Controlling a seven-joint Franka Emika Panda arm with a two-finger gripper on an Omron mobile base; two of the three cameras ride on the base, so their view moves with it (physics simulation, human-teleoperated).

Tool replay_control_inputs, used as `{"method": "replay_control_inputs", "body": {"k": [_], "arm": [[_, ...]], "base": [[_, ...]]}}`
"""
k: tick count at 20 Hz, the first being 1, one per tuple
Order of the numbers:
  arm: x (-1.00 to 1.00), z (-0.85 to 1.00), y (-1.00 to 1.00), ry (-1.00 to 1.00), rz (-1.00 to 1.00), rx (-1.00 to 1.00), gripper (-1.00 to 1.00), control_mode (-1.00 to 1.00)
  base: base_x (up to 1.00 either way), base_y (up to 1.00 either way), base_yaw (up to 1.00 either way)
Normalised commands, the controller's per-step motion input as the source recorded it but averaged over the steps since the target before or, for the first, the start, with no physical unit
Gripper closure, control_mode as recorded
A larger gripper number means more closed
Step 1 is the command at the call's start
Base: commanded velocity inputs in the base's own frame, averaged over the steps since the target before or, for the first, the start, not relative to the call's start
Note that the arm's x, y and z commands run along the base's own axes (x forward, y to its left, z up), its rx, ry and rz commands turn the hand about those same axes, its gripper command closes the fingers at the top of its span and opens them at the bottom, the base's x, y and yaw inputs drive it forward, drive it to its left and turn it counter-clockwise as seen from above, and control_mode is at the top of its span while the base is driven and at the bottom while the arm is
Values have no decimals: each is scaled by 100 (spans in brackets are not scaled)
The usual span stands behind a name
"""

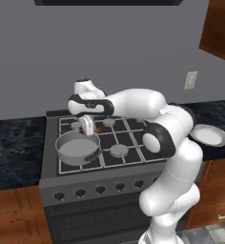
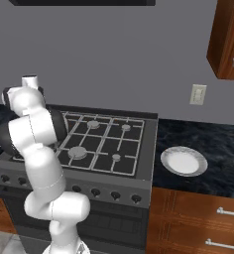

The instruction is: Retrieve the frozen meat and place it in the pot on a burner. Then turn the burner on.

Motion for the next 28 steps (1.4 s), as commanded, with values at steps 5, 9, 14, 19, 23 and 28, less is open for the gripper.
{"method": "replay_control_inputs", "body": {"k": [5, 9, 14, 19, 23, 28], "arm": [[0, -26, 23, 0, 4, 6, 100, -100], [8, -22, 23, 0, 1, 0, 100, -100], [15, -16, 16, 0, 0, 0, 100, -100], [22, -17, 9, 0, 0, 0, 100, -100], [19, -30, 3, 0, 0, 0, 100, -100], [11, -24, 0, 0, 0, 0, 100, -100]], "base": [[0, 0, 0], [0, 0, 0], [0, 0, 0], [0, 0, 0], [0, 0, 0], [0, 0, 0]]}}
